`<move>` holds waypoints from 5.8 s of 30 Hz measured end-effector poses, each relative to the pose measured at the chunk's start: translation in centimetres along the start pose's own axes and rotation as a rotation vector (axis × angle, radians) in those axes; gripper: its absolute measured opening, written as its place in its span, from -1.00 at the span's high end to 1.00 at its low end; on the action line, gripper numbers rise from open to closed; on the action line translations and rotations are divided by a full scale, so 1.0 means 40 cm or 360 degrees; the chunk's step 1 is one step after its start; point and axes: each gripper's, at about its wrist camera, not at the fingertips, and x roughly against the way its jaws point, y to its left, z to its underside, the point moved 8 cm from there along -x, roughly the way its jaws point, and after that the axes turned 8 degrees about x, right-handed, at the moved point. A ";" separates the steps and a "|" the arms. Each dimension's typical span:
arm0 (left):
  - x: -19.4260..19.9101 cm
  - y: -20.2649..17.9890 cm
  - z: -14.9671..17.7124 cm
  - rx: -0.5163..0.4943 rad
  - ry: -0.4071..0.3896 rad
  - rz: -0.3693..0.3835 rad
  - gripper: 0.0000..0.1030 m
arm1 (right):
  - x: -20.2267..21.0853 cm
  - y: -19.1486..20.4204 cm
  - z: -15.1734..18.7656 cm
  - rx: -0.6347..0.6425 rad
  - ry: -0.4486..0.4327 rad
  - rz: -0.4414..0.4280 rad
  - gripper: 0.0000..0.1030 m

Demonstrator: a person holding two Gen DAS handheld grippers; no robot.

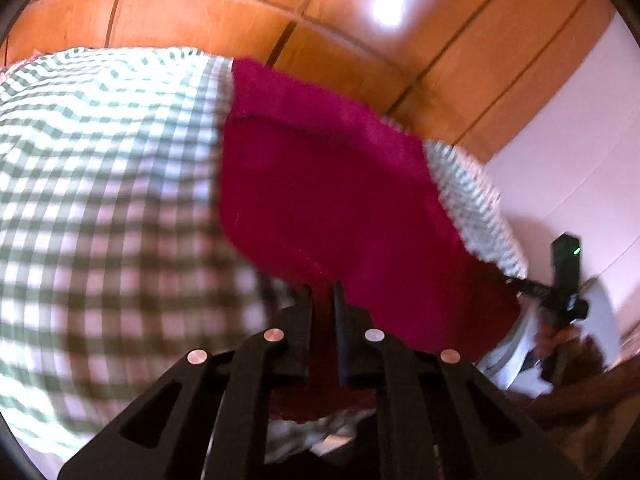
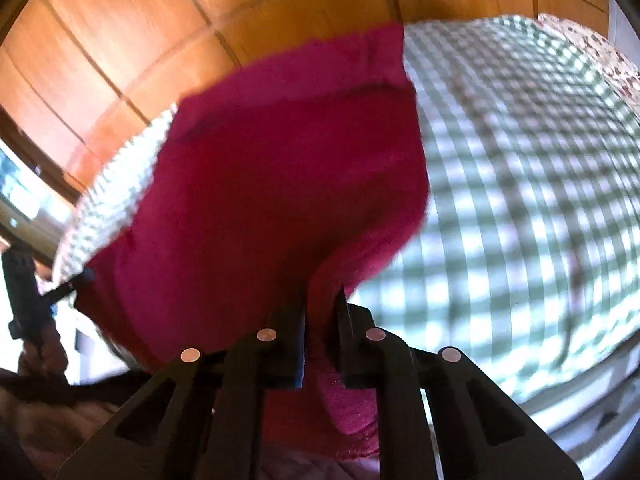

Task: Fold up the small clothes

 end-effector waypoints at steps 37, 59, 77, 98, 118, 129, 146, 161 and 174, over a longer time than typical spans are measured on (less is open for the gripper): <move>-0.232 0.136 -0.158 0.0239 0.0025 -0.0131 0.51 | -0.177 -0.183 -0.152 -0.0219 -0.0139 0.0226 0.24; 0.000 0.097 0.102 0.0175 0.0150 -0.0027 0.01 | 0.007 -0.086 0.092 -0.0002 0.0125 0.0080 0.36; -0.111 0.033 -0.094 -0.0067 -0.0032 -0.0096 0.88 | -0.065 -0.065 -0.085 0.0095 -0.0025 0.0203 0.85; -0.171 0.023 -0.513 -0.0049 -0.0371 -0.0271 0.89 | -0.163 -0.163 -0.502 0.0011 -0.0250 0.0347 0.88; -0.242 0.152 -0.469 0.0071 -0.0234 -0.0632 0.32 | -0.228 -0.165 -0.450 0.0014 -0.0269 0.0538 -0.41; -0.061 0.149 -0.133 0.0176 -0.0074 -0.0099 0.10 | -0.265 0.066 -0.230 0.0224 -0.0190 0.0319 -0.63; -0.059 0.123 -0.049 -0.0038 -0.0064 -0.0347 0.54 | -0.223 0.030 -0.231 0.0207 -0.0176 0.0269 -0.69; -0.205 -0.200 -0.050 -0.0477 0.0091 -0.0003 0.48 | -0.027 -0.219 0.001 -0.0303 -0.0160 0.0187 -0.35; -0.328 -0.251 0.069 -0.0762 0.0285 -0.0127 0.41 | -0.102 -0.206 0.005 -0.0088 -0.0037 0.0340 0.80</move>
